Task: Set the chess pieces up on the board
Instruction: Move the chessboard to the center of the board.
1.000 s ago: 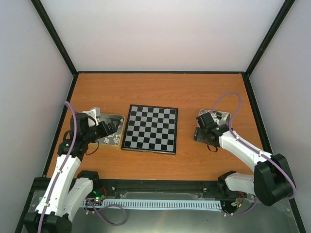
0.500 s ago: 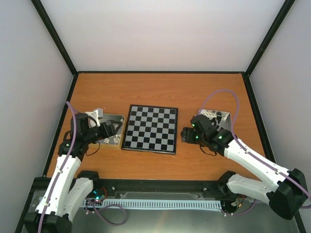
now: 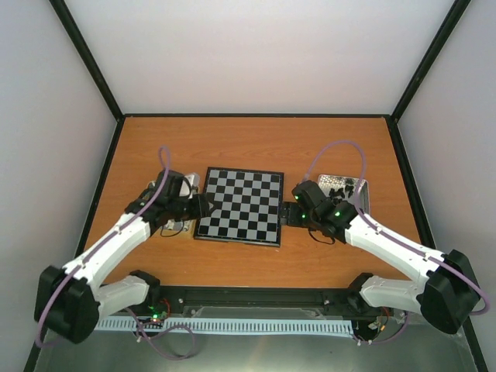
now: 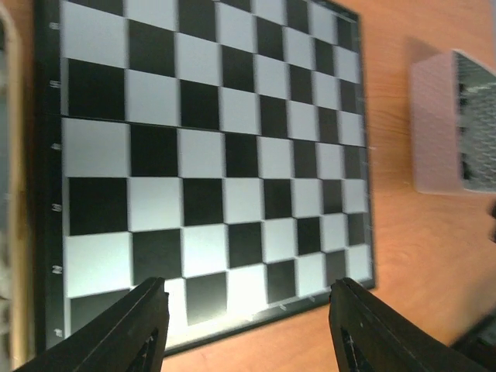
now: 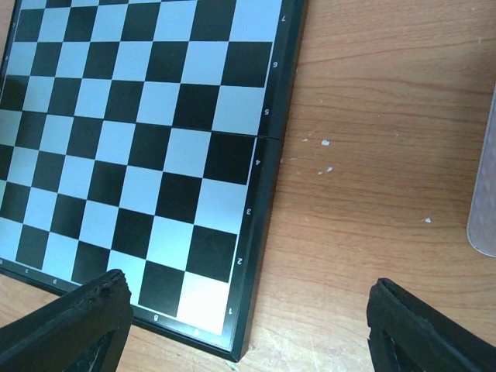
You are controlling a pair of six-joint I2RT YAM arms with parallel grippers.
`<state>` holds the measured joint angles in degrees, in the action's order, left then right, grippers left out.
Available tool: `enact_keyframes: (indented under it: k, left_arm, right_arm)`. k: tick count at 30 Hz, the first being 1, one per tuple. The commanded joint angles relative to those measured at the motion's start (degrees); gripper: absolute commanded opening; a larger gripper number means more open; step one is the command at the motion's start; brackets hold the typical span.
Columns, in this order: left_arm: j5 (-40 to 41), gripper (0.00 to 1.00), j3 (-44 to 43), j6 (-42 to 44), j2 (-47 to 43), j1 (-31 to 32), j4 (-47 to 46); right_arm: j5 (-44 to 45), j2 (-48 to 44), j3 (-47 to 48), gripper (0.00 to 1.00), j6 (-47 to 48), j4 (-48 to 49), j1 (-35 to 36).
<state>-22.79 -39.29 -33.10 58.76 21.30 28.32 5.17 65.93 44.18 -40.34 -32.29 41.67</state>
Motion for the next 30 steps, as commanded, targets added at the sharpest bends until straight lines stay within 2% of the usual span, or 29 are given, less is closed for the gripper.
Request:
enact_keyframes:
  k: [1, 4, 10, 18, 30]
  left_arm:
    - [12.25, 0.59, -3.49, -1.39, 6.13, 2.29, 0.68]
    - [14.62, 0.66, -3.85, -1.76, 9.53, 3.82, -0.03]
    - [12.90, 0.69, -2.97, -2.01, 14.68, 4.10, -3.74]
    - [22.74, 0.83, -4.14, -5.36, 19.38, 4.10, -2.31]
    - [17.68, 0.89, -4.24, -4.43, 23.43, 4.10, -6.74]
  right_arm:
    - [2.79, -0.41, -1.36, 0.83, -1.82, 1.85, 0.56]
    - [2.77, -0.51, -2.28, 0.83, -2.32, 1.86, 0.52]
    - [2.58, -0.78, -3.74, 0.83, -3.23, 1.74, 0.53]
    - [3.95, -2.08, -4.61, 0.84, -3.84, 1.00, 0.54]
    - [4.21, -2.24, -4.64, 0.84, -4.41, 0.32, 0.52]
